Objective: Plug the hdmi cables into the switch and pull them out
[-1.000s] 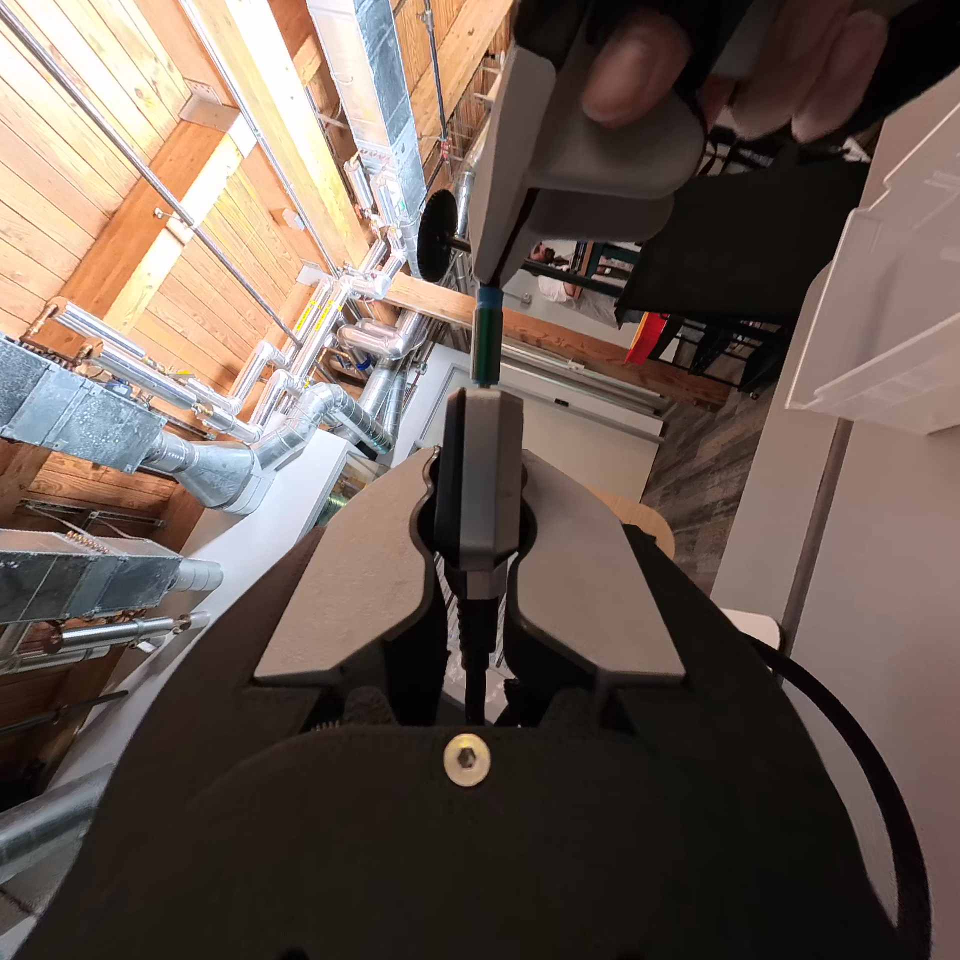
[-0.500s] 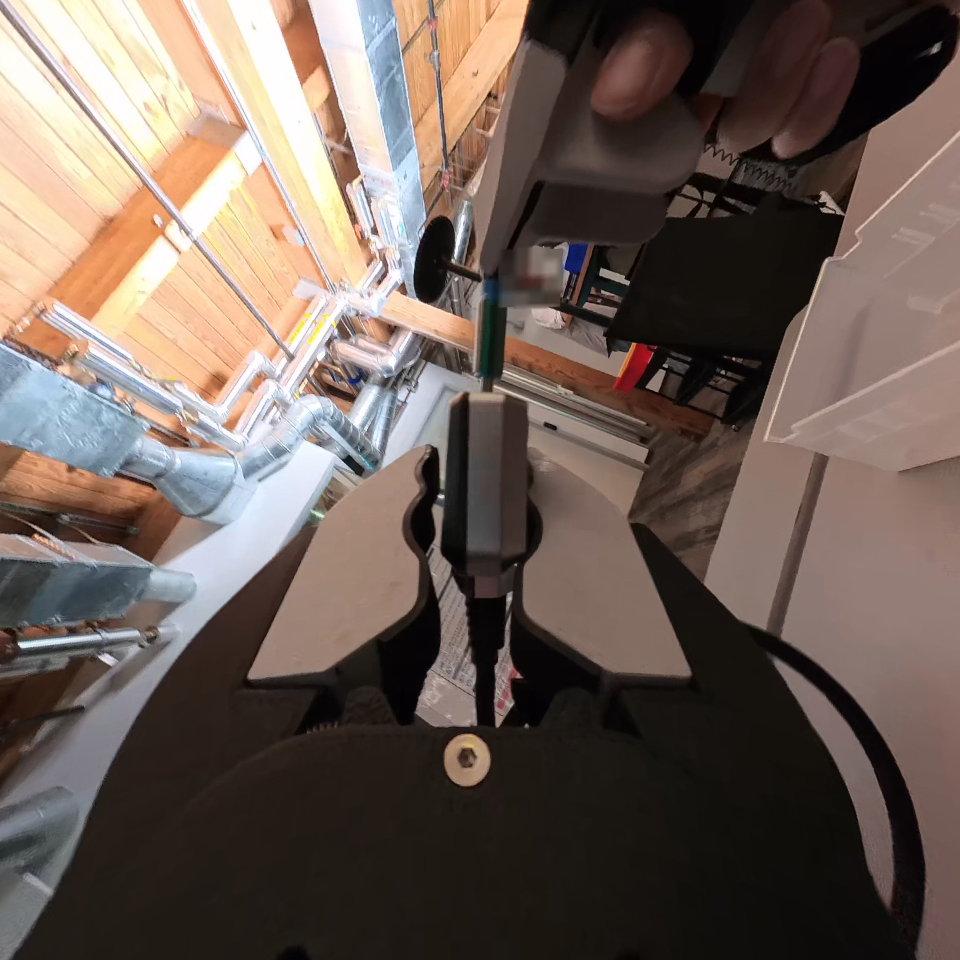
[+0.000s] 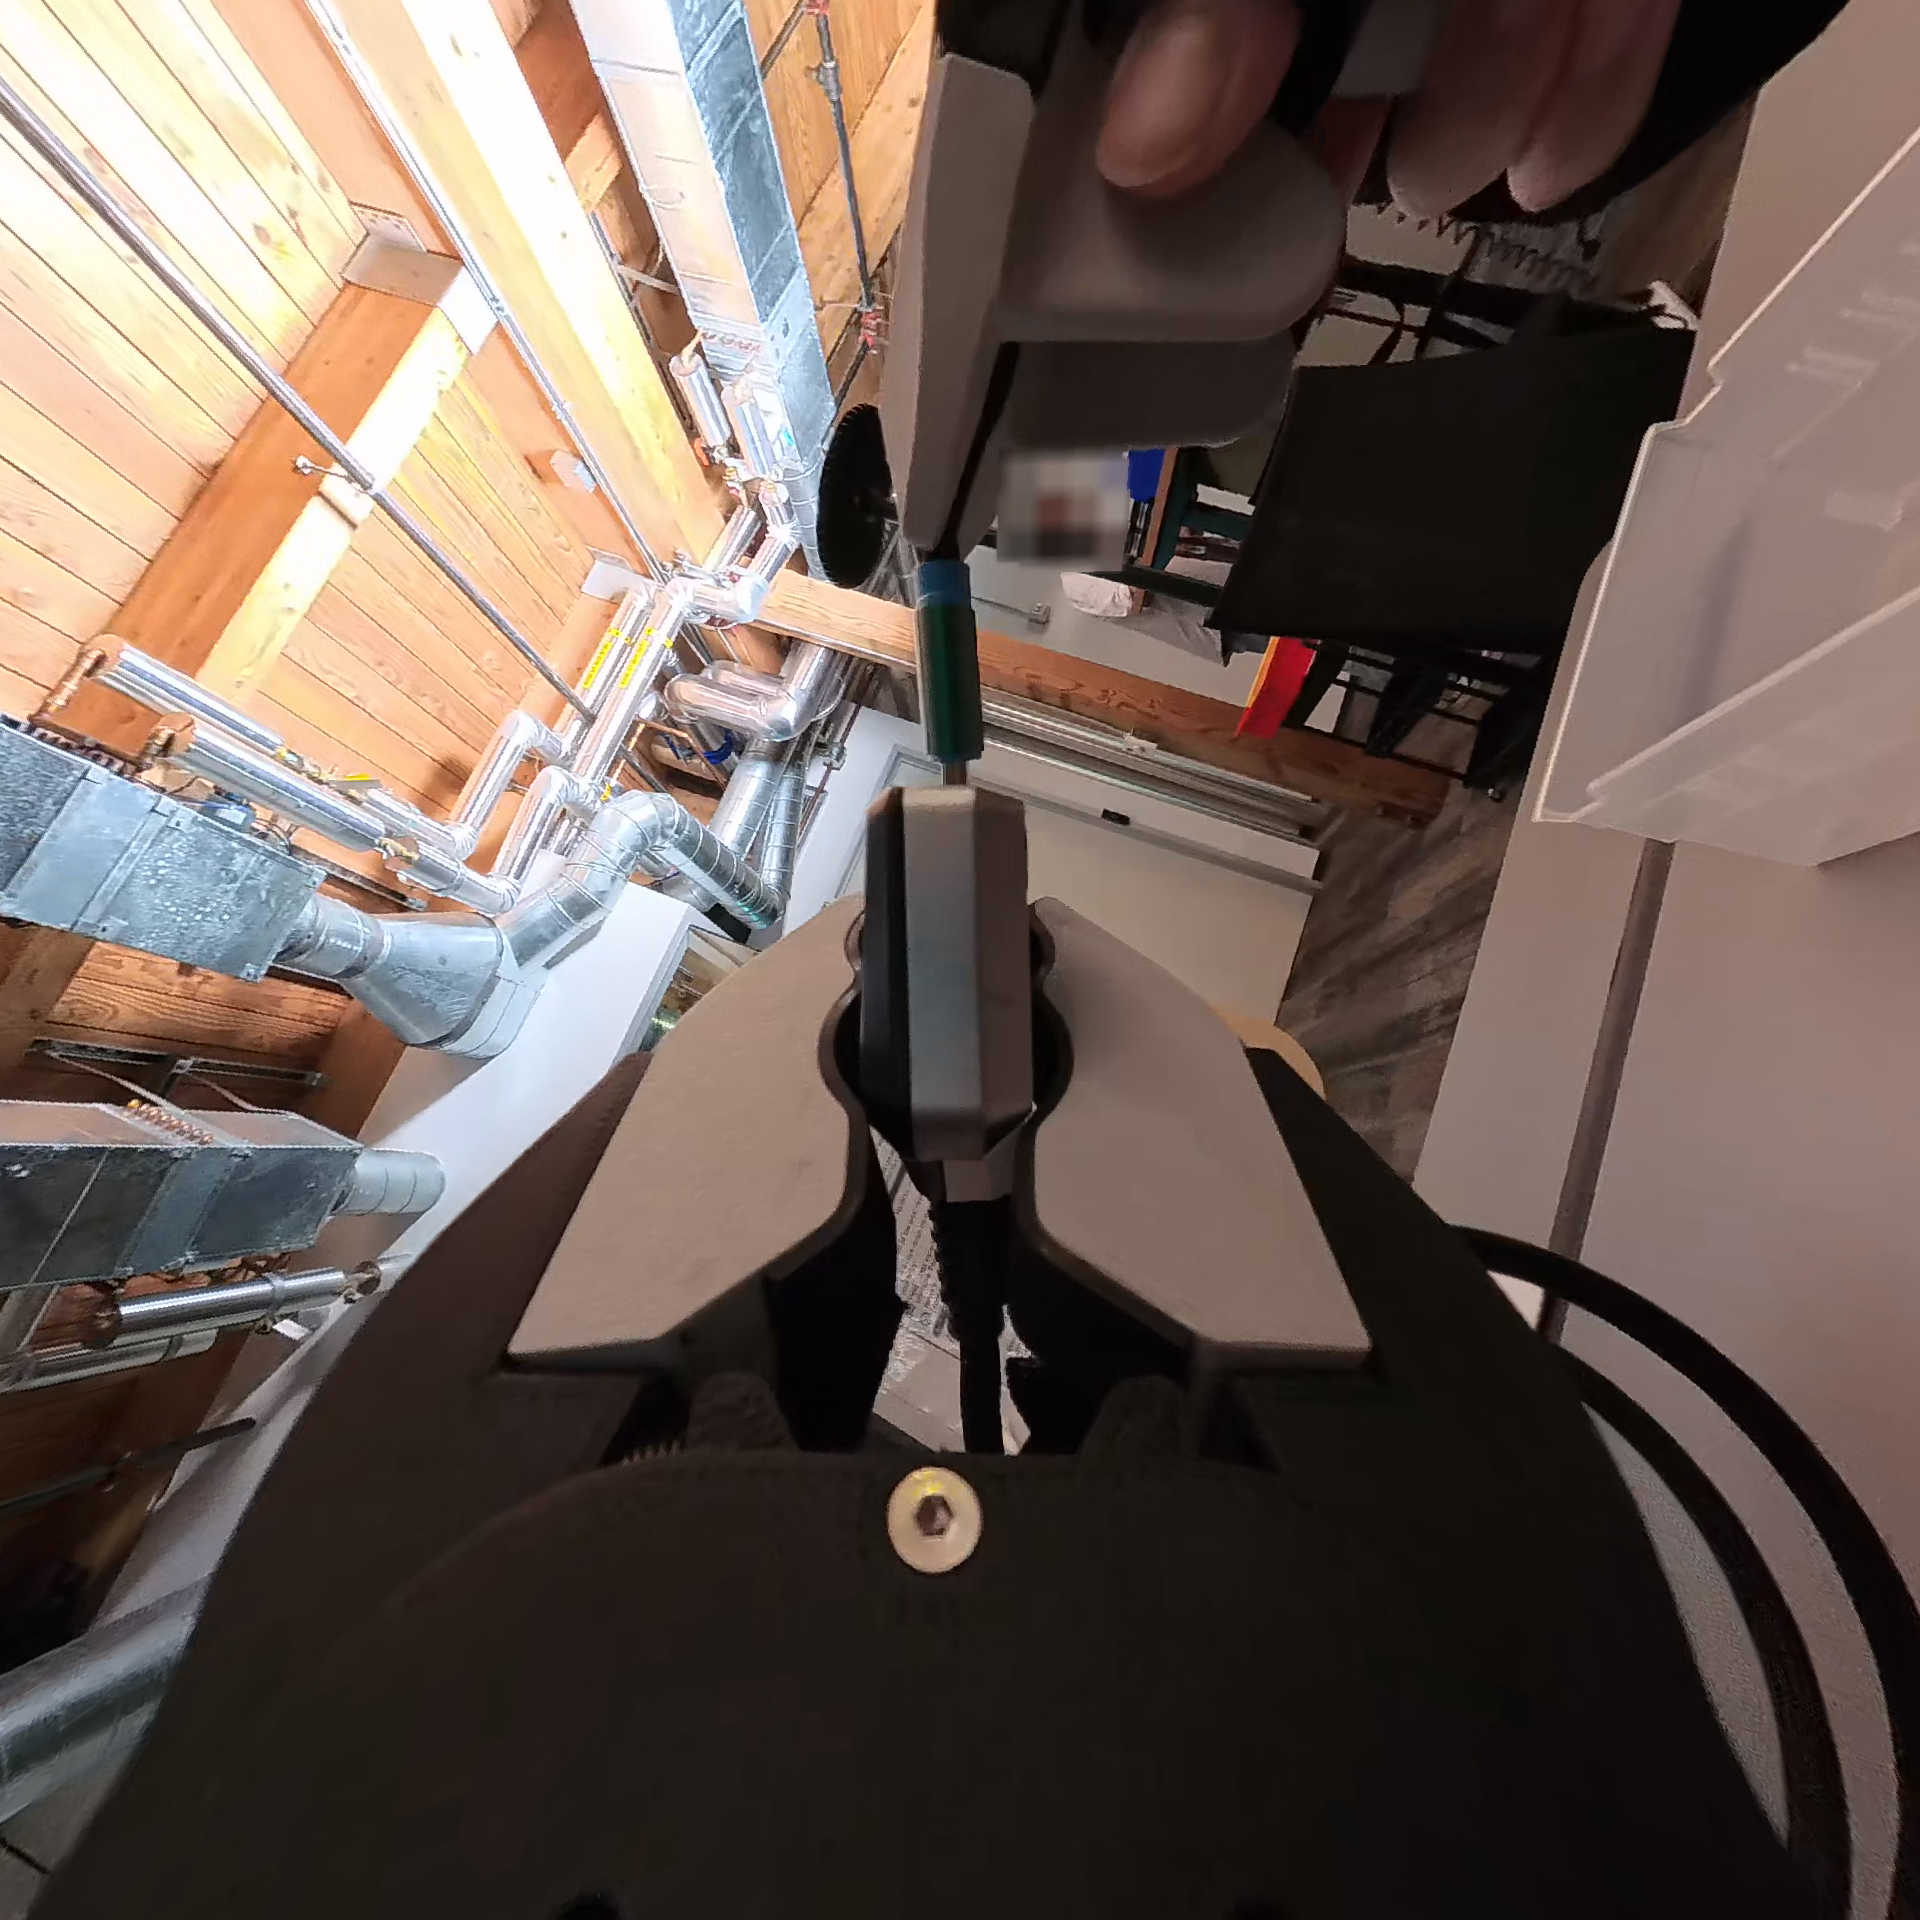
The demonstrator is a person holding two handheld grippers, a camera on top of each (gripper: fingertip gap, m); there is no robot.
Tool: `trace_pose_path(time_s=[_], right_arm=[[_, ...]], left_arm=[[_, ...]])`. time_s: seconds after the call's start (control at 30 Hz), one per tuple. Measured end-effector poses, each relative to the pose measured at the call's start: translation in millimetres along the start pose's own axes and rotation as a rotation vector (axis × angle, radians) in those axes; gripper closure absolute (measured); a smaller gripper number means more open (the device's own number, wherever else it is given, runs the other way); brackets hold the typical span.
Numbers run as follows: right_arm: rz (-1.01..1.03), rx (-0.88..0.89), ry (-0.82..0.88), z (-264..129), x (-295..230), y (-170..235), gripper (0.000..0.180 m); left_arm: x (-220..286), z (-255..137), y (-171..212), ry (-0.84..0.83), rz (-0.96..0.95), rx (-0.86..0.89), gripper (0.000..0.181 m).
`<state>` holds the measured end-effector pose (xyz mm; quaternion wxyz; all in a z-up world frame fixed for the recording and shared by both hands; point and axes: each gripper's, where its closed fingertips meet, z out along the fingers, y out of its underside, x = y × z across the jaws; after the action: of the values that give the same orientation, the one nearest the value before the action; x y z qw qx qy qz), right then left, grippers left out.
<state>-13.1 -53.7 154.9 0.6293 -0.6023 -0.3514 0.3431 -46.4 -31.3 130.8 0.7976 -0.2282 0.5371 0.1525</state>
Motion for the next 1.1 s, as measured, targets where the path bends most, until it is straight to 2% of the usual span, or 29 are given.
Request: trace_pose_path(time_s=[0.3,0.6,0.77,0.93,1.1], right_arm=[[0.037,0.032,-0.032,-0.9,2.1,0.4,0.171],[0.111,0.064,-0.181,-8.5,-0.3,6.0,0.171],[0.093,-0.02,-0.088,-4.9,8.4,16.1,0.171],[0.129,0.048,-0.144,-5.4,6.5,7.9,0.171],[0.015,0.062,-0.092,-3.9,0.0,-2.7,0.172]], left_arm=[[-2.0,-0.8,-5.9,-0.006,-0.025,0.008,0.162],[1.9,-3.2,-16.9,0.017,-0.017,0.052,0.162],[10.1,-1.9,-13.6,0.062,0.002,0.043,0.162],[4.2,-1.7,-16.3,0.024,0.038,0.049,0.161],[-7.2,-1.5,-8.2,0.003,0.024,0.007,0.159]])
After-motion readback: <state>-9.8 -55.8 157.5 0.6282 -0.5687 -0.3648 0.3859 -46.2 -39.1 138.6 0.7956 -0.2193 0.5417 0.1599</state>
